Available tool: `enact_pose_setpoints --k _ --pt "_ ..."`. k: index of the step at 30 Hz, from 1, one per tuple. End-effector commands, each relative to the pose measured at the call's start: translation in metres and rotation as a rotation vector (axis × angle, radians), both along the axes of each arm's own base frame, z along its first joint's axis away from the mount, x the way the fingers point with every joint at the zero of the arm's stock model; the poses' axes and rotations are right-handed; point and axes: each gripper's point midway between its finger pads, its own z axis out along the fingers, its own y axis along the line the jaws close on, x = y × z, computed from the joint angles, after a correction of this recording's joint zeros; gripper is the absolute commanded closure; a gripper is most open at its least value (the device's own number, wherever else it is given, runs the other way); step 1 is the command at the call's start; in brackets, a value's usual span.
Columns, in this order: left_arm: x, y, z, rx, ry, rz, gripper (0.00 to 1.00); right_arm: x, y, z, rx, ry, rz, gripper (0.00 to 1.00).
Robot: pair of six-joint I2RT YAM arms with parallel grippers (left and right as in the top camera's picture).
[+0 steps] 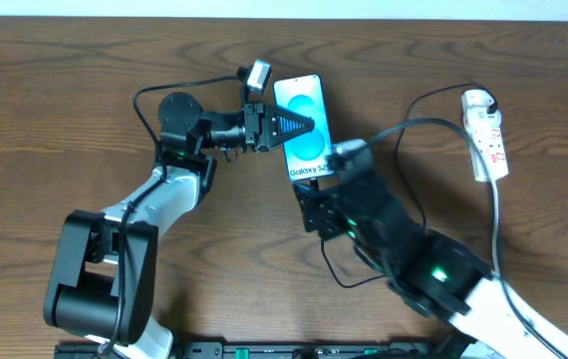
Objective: Plug charger to phone and switch on socket
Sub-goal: 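Open the right gripper and pull it back from the phone, then lower the phone flat onto the table with the left gripper and release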
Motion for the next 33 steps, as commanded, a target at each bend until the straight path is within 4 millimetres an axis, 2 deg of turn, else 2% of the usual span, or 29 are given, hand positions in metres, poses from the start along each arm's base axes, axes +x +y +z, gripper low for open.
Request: enact_pose_setpoints --k 1,5,6,9,12,16,17,19,21,24,26,29,30,31,33 --pt "0.012 -0.007 -0.021 0.063 -0.006 0.069 0.93 -0.001 -0.049 0.043 0.007 -0.13 -0.162 0.09" --pt "0.014 -0.019 -0.063 0.181 0.091 0.133 0.93 -0.006 -0.095 0.072 0.02 -0.227 -0.314 0.04" --pt "0.017 -0.025 -0.071 0.215 0.098 0.173 0.93 -0.01 -0.115 0.084 0.037 -0.269 -0.378 0.04" --pt "0.02 -0.039 -0.069 0.228 0.068 0.194 0.93 -0.016 -0.138 0.098 0.062 -0.314 -0.45 0.02" --pt "0.03 -0.052 -0.062 0.219 0.04 0.181 0.93 -0.02 -0.149 0.101 0.071 -0.324 -0.473 0.02" --pt "0.059 -0.067 -0.069 0.231 0.065 0.153 0.93 -0.022 -0.154 0.094 0.039 -0.305 -0.478 0.02" --pt "0.071 -0.08 -0.072 0.211 0.068 0.08 0.92 -0.023 -0.155 0.091 0.021 -0.295 -0.48 0.02" --pt "0.078 -0.093 -0.074 0.192 0.071 -0.001 0.93 -0.023 -0.156 0.089 0.015 -0.292 -0.481 0.02" --pt "0.086 -0.105 -0.085 0.186 0.095 -0.066 0.93 -0.023 -0.159 0.09 0.008 -0.297 -0.498 0.02" --pt "0.092 -0.116 -0.12 0.224 0.184 -0.107 0.93 -0.023 -0.163 0.091 0.001 -0.306 -0.522 0.01" --pt "0.09 -0.115 -0.149 0.271 0.239 -0.107 0.93 -0.023 -0.165 0.092 -0.002 -0.309 -0.531 0.01" --pt "0.084 -0.106 -0.189 0.385 0.304 -0.072 0.93 -0.023 -0.165 0.092 -0.003 -0.31 -0.533 0.01" --pt "0.081 -0.097 -0.212 0.485 0.312 -0.037 0.93 -0.022 -0.166 0.092 -0.002 -0.311 -0.537 0.01" --pt "0.075 -0.09 -0.225 0.551 0.302 -0.036 0.93 -0.021 -0.167 0.092 -0.002 -0.312 -0.543 0.01" --pt "0.064 -0.088 -0.231 0.582 0.268 -0.072 0.93 -0.02 -0.17 0.093 0.004 -0.313 -0.558 0.01"
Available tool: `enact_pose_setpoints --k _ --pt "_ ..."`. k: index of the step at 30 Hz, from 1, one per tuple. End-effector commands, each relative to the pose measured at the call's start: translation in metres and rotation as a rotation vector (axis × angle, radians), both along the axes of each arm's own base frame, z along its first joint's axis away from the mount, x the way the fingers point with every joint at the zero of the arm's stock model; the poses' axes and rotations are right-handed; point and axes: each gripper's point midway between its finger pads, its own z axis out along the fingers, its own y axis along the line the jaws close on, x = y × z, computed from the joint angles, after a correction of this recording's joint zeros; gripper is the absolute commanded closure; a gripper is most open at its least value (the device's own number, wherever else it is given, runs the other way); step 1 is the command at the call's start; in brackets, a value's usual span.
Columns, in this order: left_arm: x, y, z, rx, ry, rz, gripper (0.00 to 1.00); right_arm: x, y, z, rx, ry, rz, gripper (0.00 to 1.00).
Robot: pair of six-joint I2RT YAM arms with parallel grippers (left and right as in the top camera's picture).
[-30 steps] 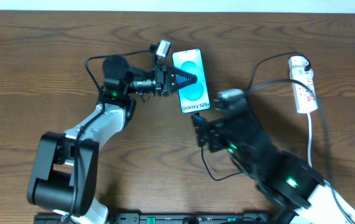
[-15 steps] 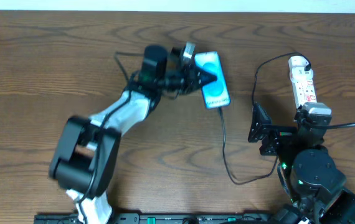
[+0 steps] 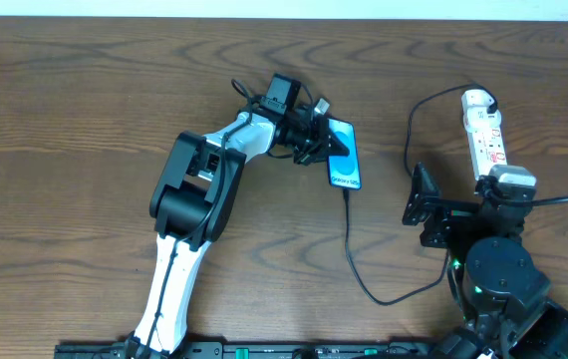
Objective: Plug charger to phone and switch on socket
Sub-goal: 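Lower the phone flat onto the table with the left gripper and release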
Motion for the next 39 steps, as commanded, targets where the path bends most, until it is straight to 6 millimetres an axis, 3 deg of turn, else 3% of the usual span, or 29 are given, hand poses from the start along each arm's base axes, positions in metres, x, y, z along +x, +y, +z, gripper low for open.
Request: enact_pose_setpoints --k 1,14,23,32,35,37,39 --pt "0.002 0.002 0.003 0.034 -0.199 -0.087 0.92 0.002 -0.01 0.008 0.012 -0.021 -0.051 0.01" --pt "-0.018 -0.02 -0.008 0.099 -0.236 -0.146 0.93 0.005 -0.011 0.004 0.038 -0.01 -0.072 0.01" --pt "-0.017 -0.017 -0.01 0.111 -0.224 -0.137 0.92 0.005 -0.011 0.005 0.087 -0.015 -0.084 0.01" --pt "0.0 0.001 -0.034 0.31 -0.108 0.056 0.91 0.005 -0.01 0.005 0.089 -0.015 -0.085 0.01" --pt "0.0 0.002 -0.034 0.312 -0.105 0.055 0.83 0.005 -0.01 0.005 0.089 -0.014 -0.085 0.01" --pt "0.0 0.002 -0.034 0.312 -0.105 0.055 0.71 0.005 -0.01 0.005 0.088 -0.013 -0.085 0.01" --pt "0.0 0.002 -0.034 0.312 -0.105 0.055 0.69 0.006 -0.01 0.004 0.087 -0.011 -0.085 0.01"
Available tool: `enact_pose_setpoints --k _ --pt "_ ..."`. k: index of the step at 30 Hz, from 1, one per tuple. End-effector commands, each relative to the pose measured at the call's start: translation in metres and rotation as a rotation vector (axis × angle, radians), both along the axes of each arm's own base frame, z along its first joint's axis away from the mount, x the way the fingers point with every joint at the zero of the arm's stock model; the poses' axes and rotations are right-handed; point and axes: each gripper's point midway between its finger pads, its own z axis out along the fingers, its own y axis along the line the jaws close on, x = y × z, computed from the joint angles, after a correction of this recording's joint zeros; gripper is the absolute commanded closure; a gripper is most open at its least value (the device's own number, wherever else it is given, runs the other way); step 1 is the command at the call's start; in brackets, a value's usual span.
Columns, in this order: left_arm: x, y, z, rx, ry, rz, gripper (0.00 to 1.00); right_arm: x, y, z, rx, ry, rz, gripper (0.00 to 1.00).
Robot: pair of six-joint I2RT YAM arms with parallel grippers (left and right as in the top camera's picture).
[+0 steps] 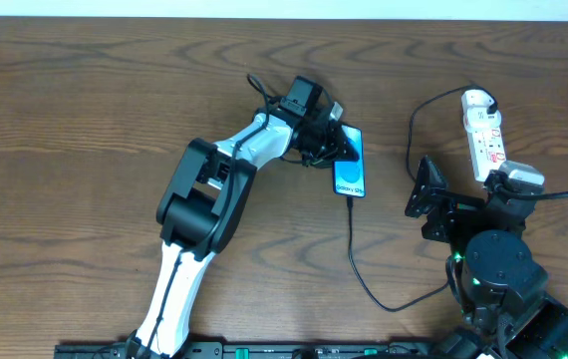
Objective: Plug charger to phone and switch on socket
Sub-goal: 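Lower the phone flat onto the table with the left gripper and release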
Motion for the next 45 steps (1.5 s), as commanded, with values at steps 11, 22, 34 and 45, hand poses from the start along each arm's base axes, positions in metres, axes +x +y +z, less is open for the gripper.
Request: enact_pose_setpoints --k 11,22,34,45 --pt "-0.001 0.029 -0.038 0.196 0.045 0.082 0.57 0.007 0.001 -0.003 0.021 0.017 -0.038 0.01" --pt "-0.009 0.051 -0.054 0.334 0.074 0.108 0.5 0.01 0.004 -0.007 0.009 0.031 -0.038 0.01" --pt "-0.009 0.051 -0.054 0.335 0.073 0.105 0.49 0.01 0.004 -0.007 0.009 0.032 -0.038 0.01" --pt "-0.012 0.071 -0.065 0.456 0.077 0.131 0.49 0.01 0.006 -0.008 0.012 0.035 -0.025 0.01"
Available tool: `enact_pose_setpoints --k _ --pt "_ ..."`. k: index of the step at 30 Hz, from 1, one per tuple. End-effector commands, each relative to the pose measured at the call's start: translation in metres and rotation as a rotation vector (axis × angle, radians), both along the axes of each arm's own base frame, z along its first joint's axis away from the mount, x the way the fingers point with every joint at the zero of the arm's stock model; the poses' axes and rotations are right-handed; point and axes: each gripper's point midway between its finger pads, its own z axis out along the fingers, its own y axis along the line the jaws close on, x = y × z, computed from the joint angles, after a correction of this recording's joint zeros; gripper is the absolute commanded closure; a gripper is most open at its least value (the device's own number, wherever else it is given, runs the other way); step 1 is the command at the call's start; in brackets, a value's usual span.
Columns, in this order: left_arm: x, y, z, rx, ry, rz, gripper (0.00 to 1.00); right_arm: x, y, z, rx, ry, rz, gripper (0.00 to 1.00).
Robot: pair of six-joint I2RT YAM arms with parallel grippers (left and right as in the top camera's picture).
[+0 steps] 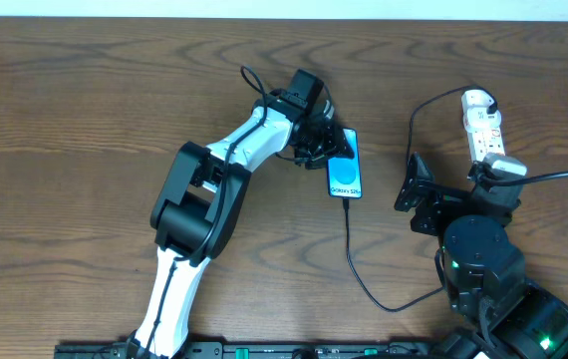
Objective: Plug charger to phone and switch on socket
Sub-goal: 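Lower the phone flat onto the table with the left gripper and release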
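Note:
The phone (pixel 345 172) lies face up with a blue screen at the table's middle. The black charger cable (pixel 352 249) is plugged into its lower end and loops down and right. My left gripper (pixel 326 145) sits on the phone's upper left edge and looks shut on it; the wrist hides the fingertips. The white socket strip (pixel 483 122) lies at the far right, its lower end under my right wrist. My right gripper (pixel 410 186) stands open and holds nothing, left of the strip and right of the phone.
The strip's own black lead (pixel 426 105) arcs from its top end down toward my right arm. The table's far edge runs along the top of the view. My right arm's base (pixel 483 269) fills the lower right corner.
The phone and my left gripper have shifted slightly left. My right gripper has moved a little up and left, and its wrist now covers the strip's lower end.
At first my left gripper lay on the phone further left while my right gripper was at the phone's lower end by the plug. Then the cable was in the phone, the phone lay further right, and my right gripper stood beside the strip, where it has stayed.

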Motion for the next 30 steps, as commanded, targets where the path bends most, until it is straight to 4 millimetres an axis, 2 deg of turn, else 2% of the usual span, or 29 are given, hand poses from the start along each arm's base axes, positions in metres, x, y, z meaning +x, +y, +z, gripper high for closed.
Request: enact_pose_setpoints --k 1,30 --pt "-0.0093 0.0476 -0.0677 0.276 0.042 0.06 0.49 0.0 -0.0031 0.0059 0.023 -0.013 -0.017 0.01" --pt "-0.0108 0.0526 -0.07 0.304 0.046 0.064 0.49 -0.0003 -0.0033 0.0051 0.02 -0.01 -0.017 0.01"
